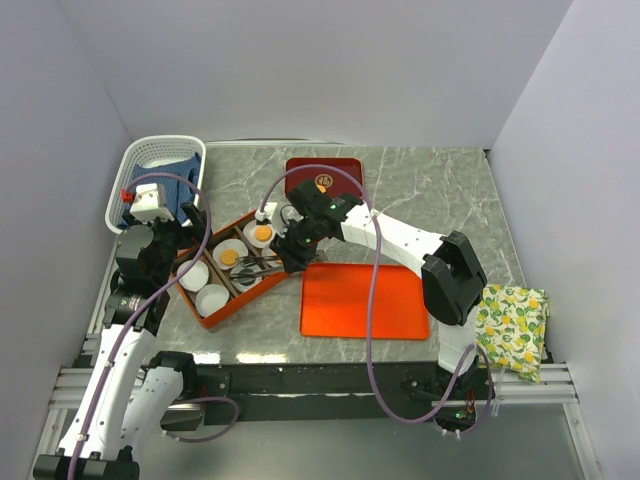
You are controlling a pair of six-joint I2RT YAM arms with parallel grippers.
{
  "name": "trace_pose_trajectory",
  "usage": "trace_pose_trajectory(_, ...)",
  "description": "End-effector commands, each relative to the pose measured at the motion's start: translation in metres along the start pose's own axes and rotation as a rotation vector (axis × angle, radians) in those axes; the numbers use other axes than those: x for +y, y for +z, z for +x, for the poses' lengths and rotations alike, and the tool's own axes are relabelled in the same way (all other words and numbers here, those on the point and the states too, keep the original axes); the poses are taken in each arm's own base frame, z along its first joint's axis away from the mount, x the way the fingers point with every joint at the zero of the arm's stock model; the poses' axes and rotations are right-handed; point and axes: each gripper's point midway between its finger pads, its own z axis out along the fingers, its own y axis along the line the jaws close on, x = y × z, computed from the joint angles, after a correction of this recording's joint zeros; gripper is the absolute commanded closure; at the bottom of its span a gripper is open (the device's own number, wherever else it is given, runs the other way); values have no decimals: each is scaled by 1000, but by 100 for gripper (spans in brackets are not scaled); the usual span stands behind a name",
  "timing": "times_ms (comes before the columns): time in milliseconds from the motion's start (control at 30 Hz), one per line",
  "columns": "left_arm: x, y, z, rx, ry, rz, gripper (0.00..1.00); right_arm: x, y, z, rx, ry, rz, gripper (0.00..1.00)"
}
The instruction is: Pack the cookies
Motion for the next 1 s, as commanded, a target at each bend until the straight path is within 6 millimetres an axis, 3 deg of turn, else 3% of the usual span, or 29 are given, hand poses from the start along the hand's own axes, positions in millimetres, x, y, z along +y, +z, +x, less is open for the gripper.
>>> trace_pose_trajectory(0,-2,1,-11,-44,10,11,4,2,-19,-29,-73,-54,15,48)
trace_pose_trajectory(300,-2,1,-10,-43,8,9,4,7,-43,-44,-120,-85,35,52)
trace_pose_trajectory(667,-1,2,-8,-37,12,7,4,-4,-74,-55,-167,-87,81,54)
trace_pose_trajectory(767,-1,2,-8,-37,12,6,4,-20,-89,-58,-191,-64,119,54)
trace_pose_trajectory(967,-1,2,-9,-39,10,8,4,-72,-122,-46,-232,54,220,54)
